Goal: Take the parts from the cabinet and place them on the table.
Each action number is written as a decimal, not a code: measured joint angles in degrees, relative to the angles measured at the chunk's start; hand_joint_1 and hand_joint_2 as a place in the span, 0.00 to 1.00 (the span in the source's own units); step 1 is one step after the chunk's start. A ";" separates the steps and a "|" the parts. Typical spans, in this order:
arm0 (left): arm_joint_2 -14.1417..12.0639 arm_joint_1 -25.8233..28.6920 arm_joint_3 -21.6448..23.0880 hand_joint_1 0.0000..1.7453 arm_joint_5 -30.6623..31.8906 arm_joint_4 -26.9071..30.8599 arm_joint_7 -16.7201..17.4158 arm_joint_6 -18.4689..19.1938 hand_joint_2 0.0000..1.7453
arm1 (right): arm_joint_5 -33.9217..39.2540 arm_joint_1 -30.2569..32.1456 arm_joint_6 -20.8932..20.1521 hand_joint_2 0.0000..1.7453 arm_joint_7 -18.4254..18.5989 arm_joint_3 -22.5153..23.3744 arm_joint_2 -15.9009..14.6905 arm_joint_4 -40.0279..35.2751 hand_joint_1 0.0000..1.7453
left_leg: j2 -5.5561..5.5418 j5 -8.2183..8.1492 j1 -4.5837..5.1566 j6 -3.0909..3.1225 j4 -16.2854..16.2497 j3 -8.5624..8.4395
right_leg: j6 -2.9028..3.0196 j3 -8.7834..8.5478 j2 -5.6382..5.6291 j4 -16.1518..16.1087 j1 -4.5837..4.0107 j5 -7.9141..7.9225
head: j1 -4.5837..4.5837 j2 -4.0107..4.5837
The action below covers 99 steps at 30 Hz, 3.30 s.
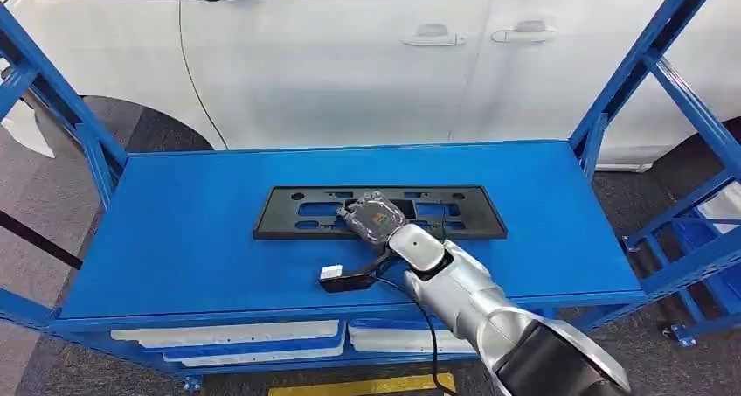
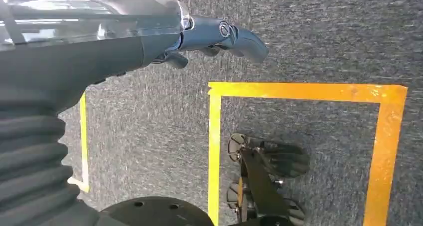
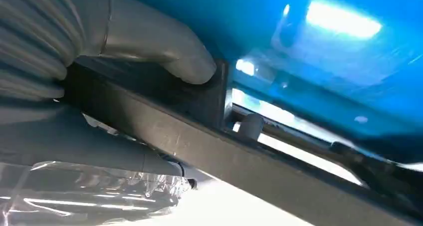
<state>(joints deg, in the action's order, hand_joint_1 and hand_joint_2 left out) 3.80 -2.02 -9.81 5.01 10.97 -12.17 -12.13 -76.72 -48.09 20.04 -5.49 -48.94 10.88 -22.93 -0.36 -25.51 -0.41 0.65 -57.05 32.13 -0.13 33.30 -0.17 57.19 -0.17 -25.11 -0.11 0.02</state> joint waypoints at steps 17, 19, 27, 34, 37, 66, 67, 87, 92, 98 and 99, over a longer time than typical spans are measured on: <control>0.00 -0.26 -3.93 0.00 -3.74 0.00 -12.81 6.56 1.00 | 53.60 13.87 -0.51 1.00 -31.95 20.58 -6.40 -40.96 1.00 | -0.37 -0.46 -0.75 -1.13 -0.65 0.03 | 0.01 -0.76 -0.31 -0.07 0.01 -0.41 | 0.02 0.00; 0.02 -0.06 -4.26 0.00 -3.63 0.00 -12.81 6.32 1.00 | 58.51 17.24 -4.31 1.00 -33.37 22.33 -7.38 -48.60 1.00 | -0.41 -0.13 -0.61 -0.26 -0.42 0.18 | -0.81 -0.65 -0.32 -0.16 0.24 -0.31 | 0.00 0.00; 0.09 0.18 -5.38 0.00 -3.45 0.00 -15.11 6.64 1.00 | 72.15 26.47 -18.54 1.00 -33.53 25.40 -10.67 -70.76 1.00 | -0.36 0.02 -0.43 0.79 -0.23 0.44 | -1.60 7.03 -0.13 15.18 0.56 -6.18 | 0.02 0.00; 0.42 0.23 -5.46 0.00 -2.56 0.00 -14.97 5.70 1.00 | 74.53 31.81 -27.15 1.00 -33.53 24.13 -10.86 -81.57 1.00 | -0.46 -0.30 -0.09 -0.83 -0.25 -0.01 | 0.18 0.09 -0.20 0.43 0.08 -0.39 | 0.00 0.00; 0.42 0.14 -5.49 0.00 -2.56 0.00 -13.90 5.86 1.00 | 74.68 32.33 -28.61 1.00 -33.53 22.99 -10.86 -83.71 1.00 | -0.13 -5.03 -0.10 -1.49 -5.70 2.08 | 1.39 0.08 0.20 -0.39 0.58 0.25 | -0.02 0.00; 0.50 0.10 -7.19 0.00 -1.33 0.00 1.77 0.52 1.00 | 77.98 30.94 -28.07 1.00 -31.01 21.11 -13.22 -88.46 1.00 | 0.00 2.84 -0.29 -1.77 -0.92 3.99 | 1.03 -3.85 0.48 -0.57 0.77 -2.73 | -0.04 0.00; 0.52 0.02 -7.26 0.00 -1.12 0.00 2.01 0.26 1.00 | 78.03 31.03 -28.09 1.00 -30.95 21.09 -13.22 -88.56 1.00 | 0.07 -0.58 -0.21 -1.89 -3.32 5.01 | 1.62 -3.04 0.47 -0.66 0.74 -2.09 | -0.04 0.00; -0.50 -0.01 -7.82 0.00 0.88 0.02 4.44 -2.01 1.00 | 79.08 34.38 -29.62 1.00 -33.31 21.13 -12.92 -90.77 1.00 | 0.86 1.45 0.03 0.74 1.70 0.21 | -1.99 7.45 0.30 18.78 1.11 -7.70 | -0.07 0.00; -1.09 -0.06 -7.85 0.00 1.14 0.02 4.13 -1.99 1.00 | 80.32 34.53 -30.29 1.00 -33.48 21.18 -13.40 -90.77 1.00 | 0.70 3.36 -0.03 -0.69 -0.46 4.00 | -1.84 -7.19 0.07 -0.95 1.22 -5.88 | -0.09 0.00; -1.68 0.28 -8.17 0.00 1.24 0.02 4.20 -2.45 1.00 | 82.79 34.41 -31.10 1.00 -33.46 21.20 -13.97 -90.33 1.00 | 0.64 -1.60 -0.60 -2.64 -4.74 6.23 | 1.68 -4.05 0.45 -0.54 1.00 -2.88 | -0.09 0.00; -1.70 0.30 -8.22 0.00 1.29 0.02 4.11 -2.54 1.00 | 83.01 34.44 -31.37 1.00 -33.48 21.20 -14.01 -90.25 1.00 | 0.64 -5.01 -0.66 -2.83 -8.96 7.48 | 1.81 -3.18 0.44 -0.51 0.87 -2.18 | -0.11 0.00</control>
<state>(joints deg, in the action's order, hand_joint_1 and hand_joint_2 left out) 2.10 -1.72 -18.03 6.29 10.99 -8.07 -14.67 6.30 -13.65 -11.32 -38.97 -27.74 -3.13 -113.18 0.28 -30.52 -1.07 -2.18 -66.01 39.61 1.68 30.12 0.27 56.68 0.70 -27.29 -0.22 0.02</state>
